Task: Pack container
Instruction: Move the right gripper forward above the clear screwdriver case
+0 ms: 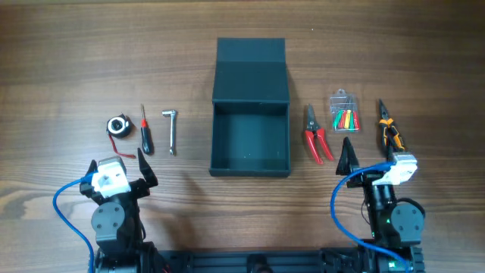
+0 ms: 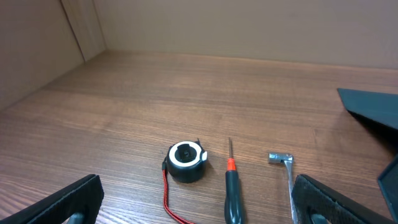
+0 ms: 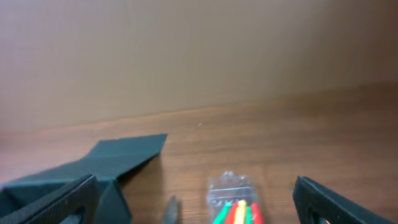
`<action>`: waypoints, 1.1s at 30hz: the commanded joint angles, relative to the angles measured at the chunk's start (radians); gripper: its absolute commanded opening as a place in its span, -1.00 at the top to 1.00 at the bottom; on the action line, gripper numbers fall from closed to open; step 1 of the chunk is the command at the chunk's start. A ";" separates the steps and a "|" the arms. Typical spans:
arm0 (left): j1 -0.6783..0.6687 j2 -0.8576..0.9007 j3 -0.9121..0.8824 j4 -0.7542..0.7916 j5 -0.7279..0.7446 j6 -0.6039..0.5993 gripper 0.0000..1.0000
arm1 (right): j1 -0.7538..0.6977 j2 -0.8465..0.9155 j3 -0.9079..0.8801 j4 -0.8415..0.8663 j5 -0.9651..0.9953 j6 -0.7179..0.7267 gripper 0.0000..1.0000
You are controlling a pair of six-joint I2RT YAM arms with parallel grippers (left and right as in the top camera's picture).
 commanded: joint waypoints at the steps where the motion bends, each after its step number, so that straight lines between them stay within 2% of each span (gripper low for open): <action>1: -0.005 -0.010 -0.011 0.004 -0.005 0.023 -0.99 | 0.004 0.008 0.010 0.005 -0.046 0.097 -0.99; 4: -0.005 -0.010 -0.011 0.004 -0.005 0.023 -1.00 | 0.004 0.099 0.079 0.003 -0.040 0.058 -0.99; 6: -0.005 -0.010 -0.011 0.003 -0.005 0.023 -1.00 | 0.004 0.267 0.195 -0.011 -0.010 -0.007 -1.00; 8: -0.005 -0.010 -0.011 0.004 -0.005 0.023 -0.99 | 0.004 0.507 0.406 -0.079 -0.010 -0.095 -0.99; 11: -0.005 -0.010 -0.011 0.004 -0.005 0.023 -1.00 | 0.004 0.872 0.804 -0.341 0.001 -0.191 -0.99; 12: -0.005 -0.010 -0.011 0.004 -0.005 0.023 -1.00 | 0.004 1.039 1.012 -0.513 0.003 -0.225 -0.99; 13: -0.005 -0.010 -0.011 0.004 -0.005 0.023 -1.00 | 0.004 1.144 1.136 -0.594 0.026 -0.224 -0.99; 15: -0.005 -0.010 -0.011 0.004 -0.005 0.023 -1.00 | 0.004 1.241 1.239 -0.613 0.067 -0.224 -1.00; 21: -0.005 -0.010 -0.011 0.004 -0.005 0.023 -0.99 | 0.004 1.239 1.245 -0.575 0.211 -0.224 -0.99; 24: -0.005 -0.010 -0.011 0.004 -0.005 0.023 -1.00 | 0.004 1.227 1.245 -0.617 0.272 -0.225 -0.99; 33: -0.005 -0.010 -0.011 0.004 -0.005 0.023 -0.99 | 0.003 1.056 1.245 -0.653 0.200 -0.247 -0.99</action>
